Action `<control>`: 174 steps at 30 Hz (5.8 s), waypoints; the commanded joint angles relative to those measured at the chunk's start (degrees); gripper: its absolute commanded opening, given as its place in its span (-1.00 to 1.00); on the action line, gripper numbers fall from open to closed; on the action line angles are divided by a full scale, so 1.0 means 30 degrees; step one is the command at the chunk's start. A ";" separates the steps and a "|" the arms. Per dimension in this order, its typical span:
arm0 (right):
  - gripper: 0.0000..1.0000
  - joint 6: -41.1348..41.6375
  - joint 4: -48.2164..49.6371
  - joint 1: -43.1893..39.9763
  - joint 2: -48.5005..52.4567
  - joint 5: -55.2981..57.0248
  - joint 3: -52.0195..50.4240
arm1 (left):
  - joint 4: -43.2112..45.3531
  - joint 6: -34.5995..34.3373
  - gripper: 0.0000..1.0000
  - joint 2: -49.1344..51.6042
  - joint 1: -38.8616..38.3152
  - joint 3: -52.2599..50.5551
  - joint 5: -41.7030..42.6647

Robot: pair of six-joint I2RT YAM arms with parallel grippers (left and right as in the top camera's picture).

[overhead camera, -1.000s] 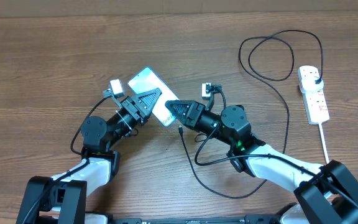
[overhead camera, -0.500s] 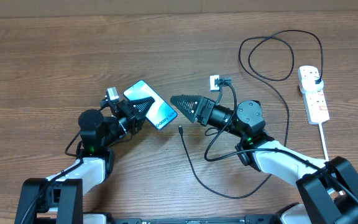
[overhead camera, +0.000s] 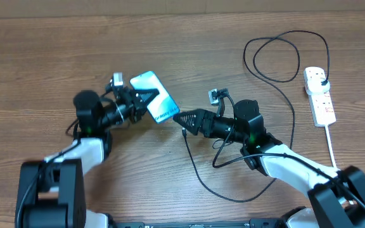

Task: Plug charger to phone and switch on socket
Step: 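Release the right gripper and pull the left gripper back holding the phone, then move the right gripper down over the USB-C cable end, then grasp the USB-C cable plug with the right gripper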

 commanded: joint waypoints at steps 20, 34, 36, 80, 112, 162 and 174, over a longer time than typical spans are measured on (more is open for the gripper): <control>0.99 -0.5654 -1.5497 0.2266 -0.7002 1.0047 -0.0036 | 0.0066 -1.2174 -0.92 0.5421 -0.0357 0.3468 0.4524; 1.00 -0.5661 -1.5591 0.2404 -0.6819 1.0171 -0.0051 | 0.0087 -1.2167 -0.91 0.5421 -0.0444 0.3468 0.5209; 1.00 -0.5661 -1.5584 0.2404 -0.6790 1.0171 -0.0051 | 0.0087 -1.2167 -0.91 0.5421 -0.0444 0.3468 0.5289; 0.78 -1.1285 -1.2896 0.3774 -0.5042 1.1672 0.0546 | 0.1574 -0.1479 -0.92 0.5421 -0.0444 0.5399 0.3002; 0.68 -1.3668 -0.9464 0.5785 0.1086 1.5045 0.1851 | -0.2922 0.3534 -0.92 0.5421 -0.0423 0.6798 0.1406; -0.38 -1.3595 -1.1978 0.6841 0.5289 1.7471 0.4597 | -0.3861 0.4794 -0.92 0.5421 -0.0277 0.6790 0.0984; -0.82 -1.3114 -1.1591 0.6645 0.5289 1.7464 0.4597 | -0.4350 0.4896 -0.92 0.5421 -0.0277 0.6790 0.0984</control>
